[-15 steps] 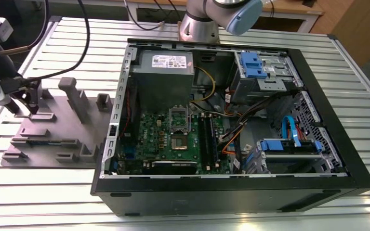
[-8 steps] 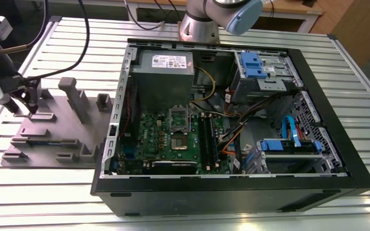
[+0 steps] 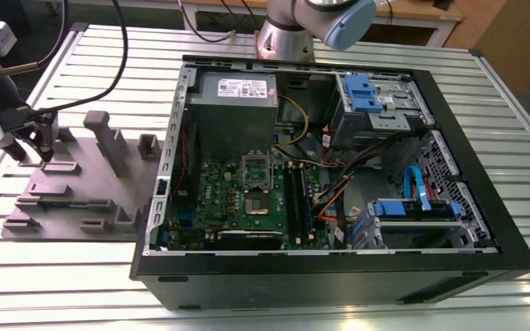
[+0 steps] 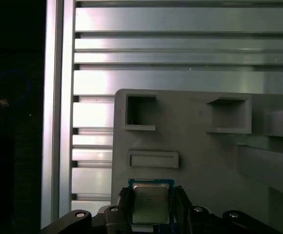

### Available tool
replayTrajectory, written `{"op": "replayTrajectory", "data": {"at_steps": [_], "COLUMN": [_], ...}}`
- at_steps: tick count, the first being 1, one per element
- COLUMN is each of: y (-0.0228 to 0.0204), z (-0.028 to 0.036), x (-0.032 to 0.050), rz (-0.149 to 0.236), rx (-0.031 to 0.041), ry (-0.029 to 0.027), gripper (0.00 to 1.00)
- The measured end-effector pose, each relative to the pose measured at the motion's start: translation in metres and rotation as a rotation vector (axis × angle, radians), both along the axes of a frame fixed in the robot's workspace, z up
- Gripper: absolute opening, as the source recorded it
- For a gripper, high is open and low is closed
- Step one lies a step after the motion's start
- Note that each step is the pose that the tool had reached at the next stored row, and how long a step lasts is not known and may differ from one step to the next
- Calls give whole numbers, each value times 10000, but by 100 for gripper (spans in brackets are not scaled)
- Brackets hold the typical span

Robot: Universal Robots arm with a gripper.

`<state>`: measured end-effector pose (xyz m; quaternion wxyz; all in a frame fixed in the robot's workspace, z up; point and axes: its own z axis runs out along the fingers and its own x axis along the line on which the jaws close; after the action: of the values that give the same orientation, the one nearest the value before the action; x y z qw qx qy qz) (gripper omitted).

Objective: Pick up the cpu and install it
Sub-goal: 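Pick up the cpu and move it towards the insertion slot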

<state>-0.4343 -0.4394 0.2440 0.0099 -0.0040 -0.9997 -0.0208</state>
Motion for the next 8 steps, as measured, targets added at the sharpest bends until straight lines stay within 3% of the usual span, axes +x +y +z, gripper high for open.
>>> {"op": "replayTrajectory", "data": {"at_steps": [8], "y": [0], "z": [30], "x": [0], "rz": [0], "rx": [0], "ry": [1], "gripper": [45]}}
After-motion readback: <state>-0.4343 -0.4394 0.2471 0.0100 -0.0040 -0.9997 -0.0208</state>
